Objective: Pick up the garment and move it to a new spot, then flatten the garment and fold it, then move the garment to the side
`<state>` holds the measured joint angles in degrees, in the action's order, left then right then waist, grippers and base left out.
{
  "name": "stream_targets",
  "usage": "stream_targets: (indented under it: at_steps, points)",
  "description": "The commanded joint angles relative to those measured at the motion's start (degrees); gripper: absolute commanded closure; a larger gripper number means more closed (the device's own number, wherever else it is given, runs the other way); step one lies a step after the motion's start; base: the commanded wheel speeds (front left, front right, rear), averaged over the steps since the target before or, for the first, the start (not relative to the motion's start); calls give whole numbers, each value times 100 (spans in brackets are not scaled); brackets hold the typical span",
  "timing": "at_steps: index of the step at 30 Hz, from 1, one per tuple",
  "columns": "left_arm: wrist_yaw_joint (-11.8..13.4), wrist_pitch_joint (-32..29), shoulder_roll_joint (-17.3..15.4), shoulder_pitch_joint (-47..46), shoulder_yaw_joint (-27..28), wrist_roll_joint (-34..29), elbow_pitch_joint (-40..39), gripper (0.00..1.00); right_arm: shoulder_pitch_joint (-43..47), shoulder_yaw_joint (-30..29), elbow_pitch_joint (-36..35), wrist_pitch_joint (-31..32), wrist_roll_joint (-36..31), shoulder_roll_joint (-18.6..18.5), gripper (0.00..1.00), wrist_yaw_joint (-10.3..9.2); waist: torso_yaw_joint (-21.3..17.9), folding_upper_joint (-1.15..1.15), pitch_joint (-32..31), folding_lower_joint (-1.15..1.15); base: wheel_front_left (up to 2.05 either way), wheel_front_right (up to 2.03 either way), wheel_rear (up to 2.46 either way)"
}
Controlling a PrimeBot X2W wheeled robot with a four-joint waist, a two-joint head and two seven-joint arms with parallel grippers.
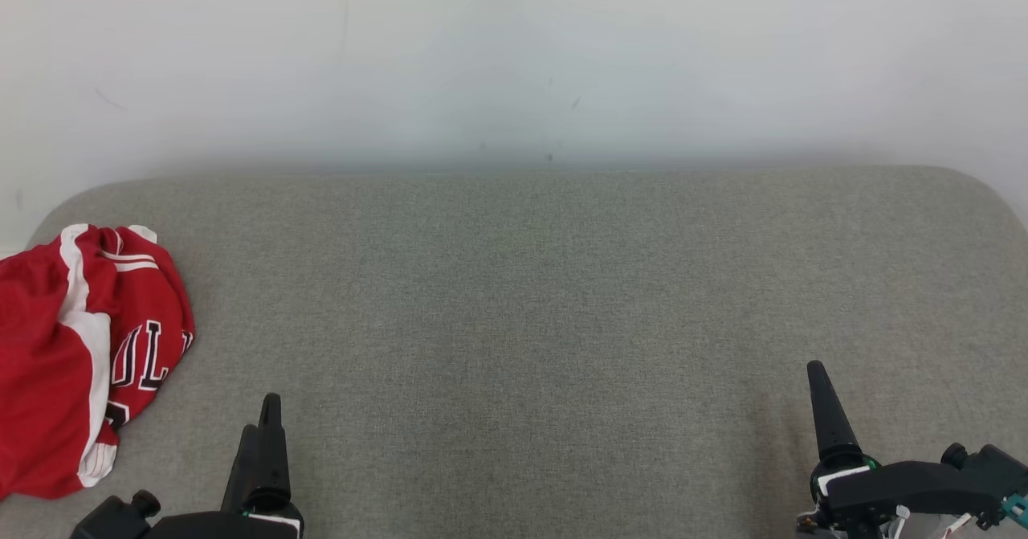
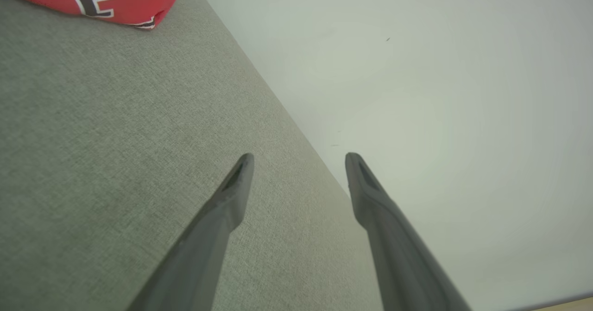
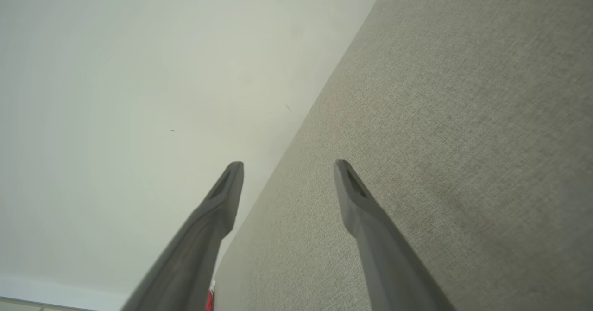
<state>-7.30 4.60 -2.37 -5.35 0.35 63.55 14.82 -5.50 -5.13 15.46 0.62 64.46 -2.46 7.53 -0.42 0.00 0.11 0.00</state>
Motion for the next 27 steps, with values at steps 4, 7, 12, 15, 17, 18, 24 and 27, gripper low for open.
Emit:
stream_targets:
  at_steps: [4, 7, 12, 15, 17, 18, 24, 27]
  points:
    - [-12, 113, -33, 51, -3, -711, -175, 0, 52, 71, -183, -146, -627, -34, 0, -2, -5, 0, -11, 0, 0, 0, 0]
    - [18, 161, -35, 100, 15, -1080, -223, 0, 101, 108, -210, -217, -1018, -34, 0, -2, -9, 0, -20, 0, 0, 0, 0]
    - [133, 237, -38, 155, -15, -1670, -309, 0, 164, 167, -276, -334, -1651, -36, 0, -2, -16, 0, -38, 0, 0, 0, 0]
    - [235, 296, -40, 221, -50, -2122, -358, 0, 226, 207, -335, -421, -2094, -37, 0, -3, -19, 0, -52, 0, 0, 0, 0]
    - [289, 325, -42, 249, -68, -2320, -385, 0, 261, 224, -361, -463, -2275, -38, 0, -3, -21, 0, -60, 0, 0, 0, 0]
    - [314, 338, -42, 261, -77, -2413, -398, 0, 275, 233, -368, -488, -2360, -38, 0, -3, -22, 0, -64, 0, 0, 0, 0]
    - [375, 417, -58, 354, -89, -2919, -422, 0, 365, 246, -429, -606, -2847, -40, 0, -4, -32, 0, -102, 0, 0, 0, 0]
    - [393, 460, -78, 396, -89, -3130, -428, 0, 413, 250, -458, -666, -3062, -41, 0, -3, -33, 0, -125, 0, 0, 0, 0]
